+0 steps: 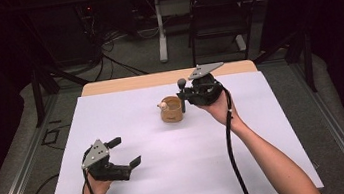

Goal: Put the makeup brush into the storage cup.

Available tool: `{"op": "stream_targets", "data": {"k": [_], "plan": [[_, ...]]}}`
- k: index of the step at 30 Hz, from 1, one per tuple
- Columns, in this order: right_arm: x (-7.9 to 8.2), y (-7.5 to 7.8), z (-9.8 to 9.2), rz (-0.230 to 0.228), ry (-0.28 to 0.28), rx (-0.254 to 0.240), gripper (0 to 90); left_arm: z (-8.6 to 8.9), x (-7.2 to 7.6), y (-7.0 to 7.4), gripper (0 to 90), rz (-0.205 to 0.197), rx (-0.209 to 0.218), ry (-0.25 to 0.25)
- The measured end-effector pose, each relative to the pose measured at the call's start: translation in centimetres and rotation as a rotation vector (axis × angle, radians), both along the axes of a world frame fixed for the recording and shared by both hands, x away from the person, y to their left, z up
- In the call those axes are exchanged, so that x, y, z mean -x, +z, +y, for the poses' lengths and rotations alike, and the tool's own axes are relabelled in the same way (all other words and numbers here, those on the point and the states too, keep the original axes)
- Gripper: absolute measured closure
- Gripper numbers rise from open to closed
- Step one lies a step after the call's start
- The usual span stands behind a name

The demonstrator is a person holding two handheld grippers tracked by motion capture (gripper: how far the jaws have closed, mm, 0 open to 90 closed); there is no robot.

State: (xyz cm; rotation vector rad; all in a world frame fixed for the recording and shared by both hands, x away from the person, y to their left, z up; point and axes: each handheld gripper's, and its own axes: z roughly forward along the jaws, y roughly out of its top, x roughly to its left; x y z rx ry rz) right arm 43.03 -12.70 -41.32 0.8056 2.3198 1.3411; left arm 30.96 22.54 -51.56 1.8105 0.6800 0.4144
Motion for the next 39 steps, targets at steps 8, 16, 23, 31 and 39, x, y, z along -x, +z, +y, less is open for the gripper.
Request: {"op": "stream_targets", "data": {"k": [8, 16, 23, 31, 39], "plan": [[-0.8, 0.2, 0.1, 0.0, -0.007, -0.002, 77.4, 0.9, 0.4, 0.0, 0.0, -0.043, 0.044, 0.008], [-1.7, 0.4, 0.6, -0.002, -0.008, -0.004, 77.5, 1.6, 0.5, -0.1, 0.0, -0.044, 0.036, 0.018], [-2.5, 0.4, 1.3, -0.011, -0.012, -0.001, 77.5, 1.9, 0.6, -0.2, 0.0, -0.055, 0.039, 0.007], [-3.6, 0.0, 1.8, -0.006, -0.034, 0.005, 77.5, 1.8, 0.5, -0.3, 0.0, -0.053, 0.042, -0.004], [-4.7, -0.6, 2.0, 0.003, -0.053, 0.01, 77.5, 1.8, 0.5, -0.3, 0.0, -0.055, 0.046, -0.009]]}}
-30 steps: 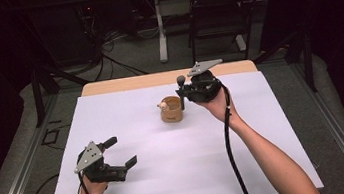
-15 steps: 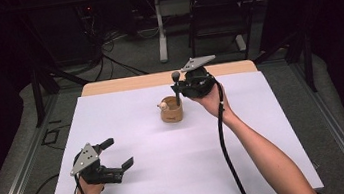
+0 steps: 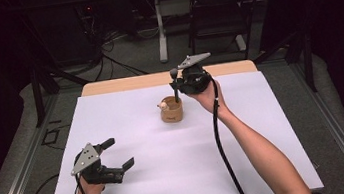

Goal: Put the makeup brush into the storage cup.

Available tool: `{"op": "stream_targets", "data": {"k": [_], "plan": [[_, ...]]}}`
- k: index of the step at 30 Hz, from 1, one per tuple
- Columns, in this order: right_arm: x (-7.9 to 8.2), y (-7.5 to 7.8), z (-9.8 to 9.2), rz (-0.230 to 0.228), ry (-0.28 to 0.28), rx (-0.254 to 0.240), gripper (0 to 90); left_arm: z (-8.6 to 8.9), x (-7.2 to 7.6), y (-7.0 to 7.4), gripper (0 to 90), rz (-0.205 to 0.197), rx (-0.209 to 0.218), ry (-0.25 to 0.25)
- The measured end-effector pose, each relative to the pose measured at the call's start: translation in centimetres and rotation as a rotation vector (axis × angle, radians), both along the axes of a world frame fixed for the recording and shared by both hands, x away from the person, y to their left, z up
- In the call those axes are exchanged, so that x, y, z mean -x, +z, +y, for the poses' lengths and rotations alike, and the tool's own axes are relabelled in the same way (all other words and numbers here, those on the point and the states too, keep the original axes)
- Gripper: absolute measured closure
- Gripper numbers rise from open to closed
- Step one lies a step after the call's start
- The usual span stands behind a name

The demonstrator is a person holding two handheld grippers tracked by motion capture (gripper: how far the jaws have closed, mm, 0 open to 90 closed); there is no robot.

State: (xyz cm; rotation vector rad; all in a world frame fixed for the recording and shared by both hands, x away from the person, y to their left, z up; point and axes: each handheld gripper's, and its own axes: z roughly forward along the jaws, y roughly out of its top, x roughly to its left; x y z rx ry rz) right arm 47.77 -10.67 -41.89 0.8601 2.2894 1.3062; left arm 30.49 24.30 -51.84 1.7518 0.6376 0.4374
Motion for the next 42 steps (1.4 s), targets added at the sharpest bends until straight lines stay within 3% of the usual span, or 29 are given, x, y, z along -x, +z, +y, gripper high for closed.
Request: {"op": "stream_targets", "data": {"k": [33, 34, 35, 37, 39, 42], "plan": [[-1.3, -2.1, 1.5, 0.058, 0.001, 0.021, 77.1, -0.2, -0.1, -0.1, 0.0, 0.01, -0.024, 0.002], [-1.2, -2.1, 1.5, 0.055, 0.0, 0.016, 73.5, -0.2, -0.1, -0.1, 0.0, 0.011, -0.021, -0.002], [-1.2, -2.1, 1.4, 0.064, 0.009, 0.006, 60.9, -0.2, -0.2, -0.1, 0.0, 0.012, -0.019, -0.001], [-1.3, -2.2, 1.4, 0.11, 0.019, 0.016, 27.1, -0.2, -0.1, -0.1, 0.0, 0.009, -0.02, 0.006], [-1.1, -2.2, 1.2, 0.112, 0.015, 0.02, 13.7, -0.2, -0.1, -0.1, 0.0, 0.007, -0.017, 0.001], [-0.8, -2.1, 0.6, 0.115, 0.032, -0.003, 5.0, -0.2, -0.1, 0.0, 0.0, 0.006, -0.019, 0.002]]}}
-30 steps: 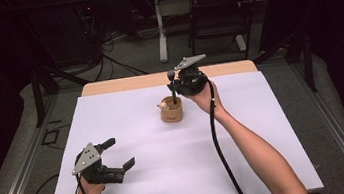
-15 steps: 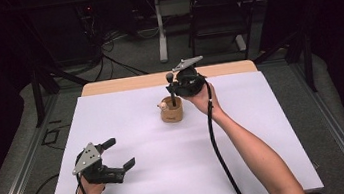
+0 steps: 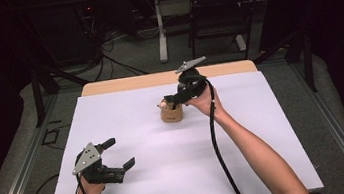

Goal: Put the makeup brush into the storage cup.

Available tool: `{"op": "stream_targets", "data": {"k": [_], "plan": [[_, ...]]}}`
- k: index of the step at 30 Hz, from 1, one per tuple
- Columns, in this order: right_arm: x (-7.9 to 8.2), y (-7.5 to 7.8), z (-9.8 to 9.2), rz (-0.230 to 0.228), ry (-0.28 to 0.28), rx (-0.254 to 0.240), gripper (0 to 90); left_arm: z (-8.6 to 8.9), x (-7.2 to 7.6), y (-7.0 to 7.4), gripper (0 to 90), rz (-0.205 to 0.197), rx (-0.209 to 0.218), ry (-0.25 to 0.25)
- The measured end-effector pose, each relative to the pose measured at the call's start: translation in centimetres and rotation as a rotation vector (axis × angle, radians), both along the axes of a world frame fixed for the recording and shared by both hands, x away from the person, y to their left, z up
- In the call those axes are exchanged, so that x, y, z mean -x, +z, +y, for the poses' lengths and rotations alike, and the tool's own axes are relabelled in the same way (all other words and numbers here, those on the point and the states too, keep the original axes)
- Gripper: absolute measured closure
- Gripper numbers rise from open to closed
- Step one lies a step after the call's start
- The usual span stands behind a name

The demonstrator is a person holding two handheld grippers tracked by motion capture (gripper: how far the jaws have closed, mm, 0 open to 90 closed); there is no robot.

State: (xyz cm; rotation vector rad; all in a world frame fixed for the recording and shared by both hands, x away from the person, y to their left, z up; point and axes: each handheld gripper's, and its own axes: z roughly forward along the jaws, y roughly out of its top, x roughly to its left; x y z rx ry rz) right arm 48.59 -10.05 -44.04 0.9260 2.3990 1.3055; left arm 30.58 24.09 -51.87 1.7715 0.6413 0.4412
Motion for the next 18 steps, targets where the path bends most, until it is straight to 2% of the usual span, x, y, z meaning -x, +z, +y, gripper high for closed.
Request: {"op": "stream_targets", "data": {"k": [4, 9, 18], "plan": [[0.8, 0.2, -0.6, -0.013, 0.022, -0.005, 0.1, 0.0, 0.0, 0.0, 0.0, 0.001, -0.002, 0.0], [2.5, 0.7, -1.2, -0.045, 0.052, -0.004, 0.0, -0.1, 0.0, 0.0, 0.0, 0.003, -0.004, 0.0], [5.7, 1.2, -2.6, -0.106, 0.104, -0.031, 0.0, 0.0, 0.0, 0.0, 0.0, -0.001, 0.0, 0.0]]}}
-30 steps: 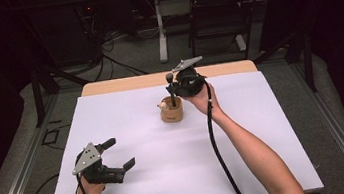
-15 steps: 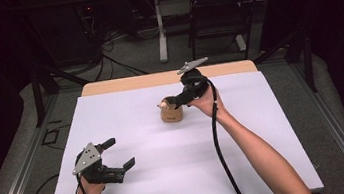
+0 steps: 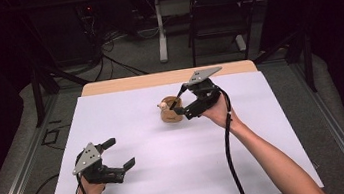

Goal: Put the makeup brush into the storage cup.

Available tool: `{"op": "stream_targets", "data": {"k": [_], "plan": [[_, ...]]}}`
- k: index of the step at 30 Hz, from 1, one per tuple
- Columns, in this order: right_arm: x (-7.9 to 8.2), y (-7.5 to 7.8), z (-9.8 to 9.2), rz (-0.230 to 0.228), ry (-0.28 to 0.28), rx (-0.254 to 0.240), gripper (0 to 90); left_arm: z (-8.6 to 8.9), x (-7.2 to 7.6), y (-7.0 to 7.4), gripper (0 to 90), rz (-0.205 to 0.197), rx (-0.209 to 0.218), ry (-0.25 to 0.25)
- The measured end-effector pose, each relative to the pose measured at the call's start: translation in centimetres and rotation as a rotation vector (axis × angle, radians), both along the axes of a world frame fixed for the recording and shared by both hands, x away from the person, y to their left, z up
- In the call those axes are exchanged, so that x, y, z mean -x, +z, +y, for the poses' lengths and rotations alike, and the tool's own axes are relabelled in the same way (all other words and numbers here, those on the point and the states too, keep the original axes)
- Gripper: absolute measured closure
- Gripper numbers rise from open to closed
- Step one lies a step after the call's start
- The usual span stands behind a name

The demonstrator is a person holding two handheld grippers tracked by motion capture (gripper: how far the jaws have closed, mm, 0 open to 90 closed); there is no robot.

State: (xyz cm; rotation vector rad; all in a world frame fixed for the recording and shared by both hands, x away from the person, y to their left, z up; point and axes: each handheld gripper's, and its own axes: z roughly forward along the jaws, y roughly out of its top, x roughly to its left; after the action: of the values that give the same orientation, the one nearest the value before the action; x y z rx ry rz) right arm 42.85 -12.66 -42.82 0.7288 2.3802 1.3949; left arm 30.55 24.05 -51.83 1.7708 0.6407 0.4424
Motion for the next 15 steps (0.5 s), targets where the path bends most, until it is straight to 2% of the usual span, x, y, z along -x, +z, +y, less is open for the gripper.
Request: {"op": "stream_targets", "data": {"k": [10, 15], "plan": [[3.4, -0.5, -2.6, -0.048, 0.009, -0.038, 0.0, 0.1, 0.0, 0.0, 0.0, -0.003, 0.006, 0.011], [4.6, -0.9, -3.8, -0.057, 0.003, -0.057, 0.0, 0.1, 0.0, 0.0, 0.0, -0.004, 0.005, 0.007]]}}
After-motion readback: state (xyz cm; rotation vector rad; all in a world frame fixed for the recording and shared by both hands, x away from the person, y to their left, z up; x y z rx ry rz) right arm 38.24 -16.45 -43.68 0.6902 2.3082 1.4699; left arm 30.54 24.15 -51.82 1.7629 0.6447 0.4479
